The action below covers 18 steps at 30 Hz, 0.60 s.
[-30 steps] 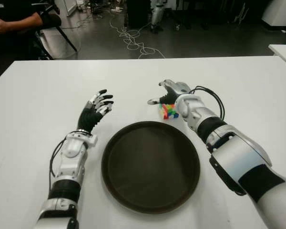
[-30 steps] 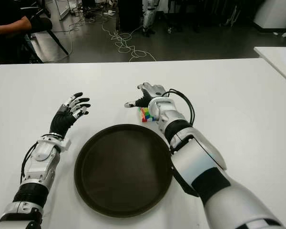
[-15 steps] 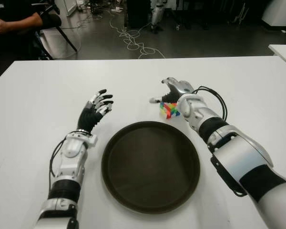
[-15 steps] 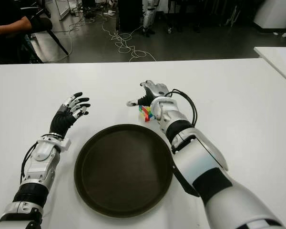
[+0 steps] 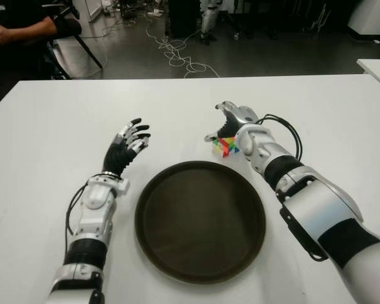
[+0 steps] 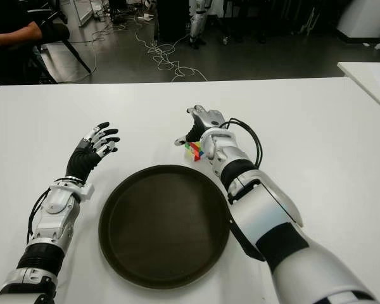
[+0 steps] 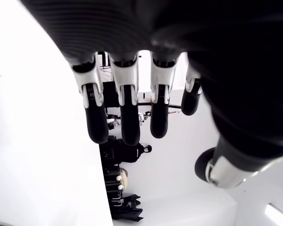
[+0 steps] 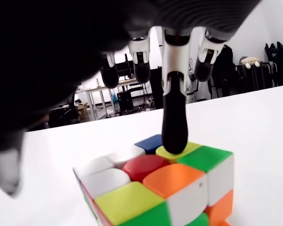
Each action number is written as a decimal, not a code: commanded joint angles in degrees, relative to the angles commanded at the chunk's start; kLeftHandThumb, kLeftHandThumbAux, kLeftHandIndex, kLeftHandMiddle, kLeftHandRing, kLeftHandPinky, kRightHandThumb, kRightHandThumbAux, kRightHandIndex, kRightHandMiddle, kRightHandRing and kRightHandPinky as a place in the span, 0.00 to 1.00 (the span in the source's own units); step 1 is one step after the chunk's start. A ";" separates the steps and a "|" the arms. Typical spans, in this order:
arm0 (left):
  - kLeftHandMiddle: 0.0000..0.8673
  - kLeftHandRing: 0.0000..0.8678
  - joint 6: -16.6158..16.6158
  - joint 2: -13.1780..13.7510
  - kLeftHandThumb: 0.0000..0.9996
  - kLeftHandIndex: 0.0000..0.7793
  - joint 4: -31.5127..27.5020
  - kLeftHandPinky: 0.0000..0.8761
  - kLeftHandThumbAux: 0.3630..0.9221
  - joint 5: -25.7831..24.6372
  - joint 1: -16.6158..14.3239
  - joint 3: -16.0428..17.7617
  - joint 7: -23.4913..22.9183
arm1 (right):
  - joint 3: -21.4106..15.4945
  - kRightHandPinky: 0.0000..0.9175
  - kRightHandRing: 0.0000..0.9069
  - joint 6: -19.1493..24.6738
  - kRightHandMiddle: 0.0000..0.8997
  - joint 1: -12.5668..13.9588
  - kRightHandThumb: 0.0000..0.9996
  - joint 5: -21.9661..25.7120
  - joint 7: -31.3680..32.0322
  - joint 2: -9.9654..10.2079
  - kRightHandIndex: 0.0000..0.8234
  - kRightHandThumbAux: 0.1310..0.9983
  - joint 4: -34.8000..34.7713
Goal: Pick up the Rubik's Cube and put it in the plate
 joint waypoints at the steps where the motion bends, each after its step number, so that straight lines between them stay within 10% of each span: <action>1: 0.26 0.27 0.00 -0.01 0.30 0.18 -0.03 0.32 0.53 -0.02 0.02 0.00 0.02 | -0.04 0.00 0.00 -0.06 0.00 0.03 0.00 0.07 -0.19 0.00 0.00 0.51 -0.01; 18: 0.26 0.27 -0.67 0.22 0.30 0.18 0.54 0.31 0.51 -0.12 -0.10 -0.12 -0.45 | -0.85 0.00 0.00 -0.09 0.00 0.13 0.00 0.56 -1.81 -0.01 0.00 0.59 -0.04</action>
